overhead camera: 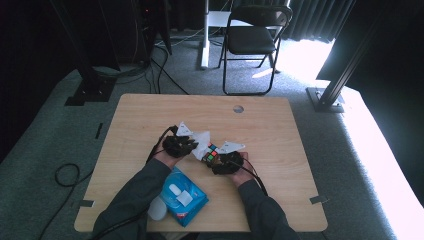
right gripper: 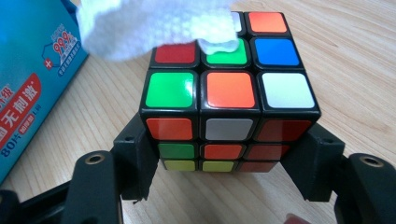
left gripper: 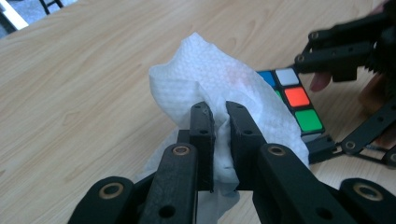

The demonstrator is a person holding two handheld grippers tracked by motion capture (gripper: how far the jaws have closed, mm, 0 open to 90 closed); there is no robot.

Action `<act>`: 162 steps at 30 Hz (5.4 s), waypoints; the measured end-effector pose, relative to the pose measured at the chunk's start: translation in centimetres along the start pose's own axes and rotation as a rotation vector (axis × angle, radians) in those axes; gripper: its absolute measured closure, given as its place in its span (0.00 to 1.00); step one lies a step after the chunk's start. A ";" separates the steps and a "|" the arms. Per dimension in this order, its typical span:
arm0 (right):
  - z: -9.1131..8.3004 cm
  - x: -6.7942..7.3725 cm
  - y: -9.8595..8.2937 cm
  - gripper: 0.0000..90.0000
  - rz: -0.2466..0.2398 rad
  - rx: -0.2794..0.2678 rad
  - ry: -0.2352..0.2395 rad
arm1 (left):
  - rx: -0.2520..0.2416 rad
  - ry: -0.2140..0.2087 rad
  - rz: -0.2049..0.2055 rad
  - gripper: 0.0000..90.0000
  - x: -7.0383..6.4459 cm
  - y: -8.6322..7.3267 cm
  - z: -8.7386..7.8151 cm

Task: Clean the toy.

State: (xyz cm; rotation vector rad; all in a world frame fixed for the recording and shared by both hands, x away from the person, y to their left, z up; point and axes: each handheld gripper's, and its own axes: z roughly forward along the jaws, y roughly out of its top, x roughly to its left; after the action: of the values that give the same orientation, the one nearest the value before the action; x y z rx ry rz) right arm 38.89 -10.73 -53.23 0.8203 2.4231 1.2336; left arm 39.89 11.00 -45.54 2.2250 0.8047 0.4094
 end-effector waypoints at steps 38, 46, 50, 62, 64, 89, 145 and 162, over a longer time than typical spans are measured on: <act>0.2 0.2 0.4 0.38 0.012 0.004 -0.019 | 0.000 -0.118 0.094 0.92 -3.5 0.7 1.4; 0.0 0.2 0.5 0.38 0.016 0.000 -0.023 | -0.011 -0.140 0.109 0.92 -4.2 1.0 1.7; -0.1 0.2 0.5 0.38 0.010 -0.001 -0.020 | -0.017 -0.126 0.100 0.92 -3.9 1.0 1.7; -0.1 0.6 0.6 0.38 -0.010 0.001 -0.011 | -0.006 -0.043 0.069 0.92 -2.5 1.6 2.0; -0.2 0.6 0.6 0.38 -0.015 -0.001 -0.008 | -0.008 -0.028 0.053 0.92 -2.0 1.5 1.9; -0.1 1.2 0.7 0.38 -0.048 0.000 0.021 | -0.009 0.027 0.035 0.91 -1.3 1.6 2.1; -1.3 0.7 1.0 0.38 -0.045 -0.045 0.011 | -0.002 0.001 0.000 0.91 0.3 0.1 1.1; -1.7 0.5 1.2 0.38 -0.036 -0.065 0.014 | 0.039 -0.002 0.027 0.91 -0.1 -0.2 1.6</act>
State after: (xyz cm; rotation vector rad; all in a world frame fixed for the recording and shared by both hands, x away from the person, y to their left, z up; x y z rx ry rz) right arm 38.07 -10.97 -51.24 0.7489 2.3848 1.3014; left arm 40.56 10.18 -46.80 2.2744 0.7885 0.4079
